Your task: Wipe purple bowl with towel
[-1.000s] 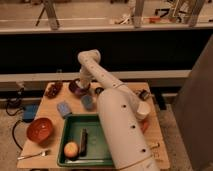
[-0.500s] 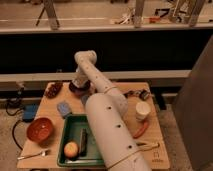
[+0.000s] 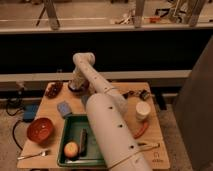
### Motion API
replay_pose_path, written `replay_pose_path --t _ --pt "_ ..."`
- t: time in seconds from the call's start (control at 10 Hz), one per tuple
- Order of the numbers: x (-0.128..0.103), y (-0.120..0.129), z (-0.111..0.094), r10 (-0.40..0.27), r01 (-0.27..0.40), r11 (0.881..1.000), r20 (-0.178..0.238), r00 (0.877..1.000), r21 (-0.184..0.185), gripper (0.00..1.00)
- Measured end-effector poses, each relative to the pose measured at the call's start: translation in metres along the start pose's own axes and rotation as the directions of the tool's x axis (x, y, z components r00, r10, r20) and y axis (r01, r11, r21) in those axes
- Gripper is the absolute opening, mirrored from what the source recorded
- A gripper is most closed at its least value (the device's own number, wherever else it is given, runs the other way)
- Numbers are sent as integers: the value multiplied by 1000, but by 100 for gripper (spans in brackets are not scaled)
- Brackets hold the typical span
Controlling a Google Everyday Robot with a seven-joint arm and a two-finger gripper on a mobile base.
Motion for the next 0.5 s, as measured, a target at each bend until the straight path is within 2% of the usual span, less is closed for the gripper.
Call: replay_pose_path --t 0.5 --pt "5 41 -32 27 -27 999 -20 999 -30 0"
